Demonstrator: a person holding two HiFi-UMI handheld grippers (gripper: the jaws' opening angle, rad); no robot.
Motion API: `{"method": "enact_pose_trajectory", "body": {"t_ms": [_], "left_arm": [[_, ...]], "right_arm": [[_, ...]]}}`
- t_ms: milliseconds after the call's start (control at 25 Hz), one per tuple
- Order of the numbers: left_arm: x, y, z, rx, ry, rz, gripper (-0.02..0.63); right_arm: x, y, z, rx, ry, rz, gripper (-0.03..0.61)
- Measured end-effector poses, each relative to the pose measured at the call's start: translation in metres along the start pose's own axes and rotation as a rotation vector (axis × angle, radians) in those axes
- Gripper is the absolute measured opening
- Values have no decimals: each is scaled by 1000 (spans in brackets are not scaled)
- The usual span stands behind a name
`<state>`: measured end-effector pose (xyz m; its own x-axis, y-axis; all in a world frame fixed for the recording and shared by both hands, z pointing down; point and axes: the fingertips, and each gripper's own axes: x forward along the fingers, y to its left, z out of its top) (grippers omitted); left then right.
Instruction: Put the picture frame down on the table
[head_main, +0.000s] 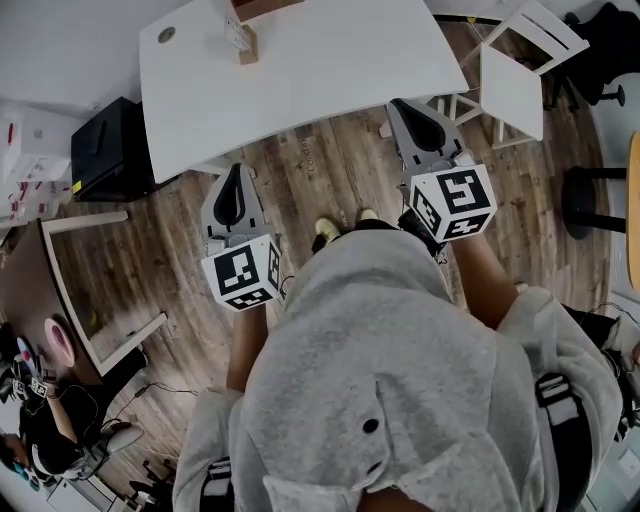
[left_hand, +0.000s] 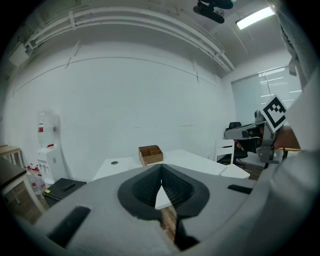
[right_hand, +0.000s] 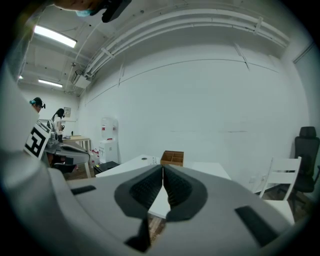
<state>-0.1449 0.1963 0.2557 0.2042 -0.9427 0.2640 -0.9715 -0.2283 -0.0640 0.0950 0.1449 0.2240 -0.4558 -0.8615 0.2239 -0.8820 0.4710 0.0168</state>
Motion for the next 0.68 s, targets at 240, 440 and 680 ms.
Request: {"method": "enact_pose_trajectory", "body": {"t_ms": [240,440,680], "left_arm": [[5,-11,0,0,2,-6,21],[8,-9,2,2,-1,-6,21],[12,-5,-1,-7,8,-6,21]], "right_arm": [[-8,-14,-2,19,-8,-23,26],[-4,-13,-2,18,-11,-18,26],[0,-13,-2,14,-8,-16,26]]}}
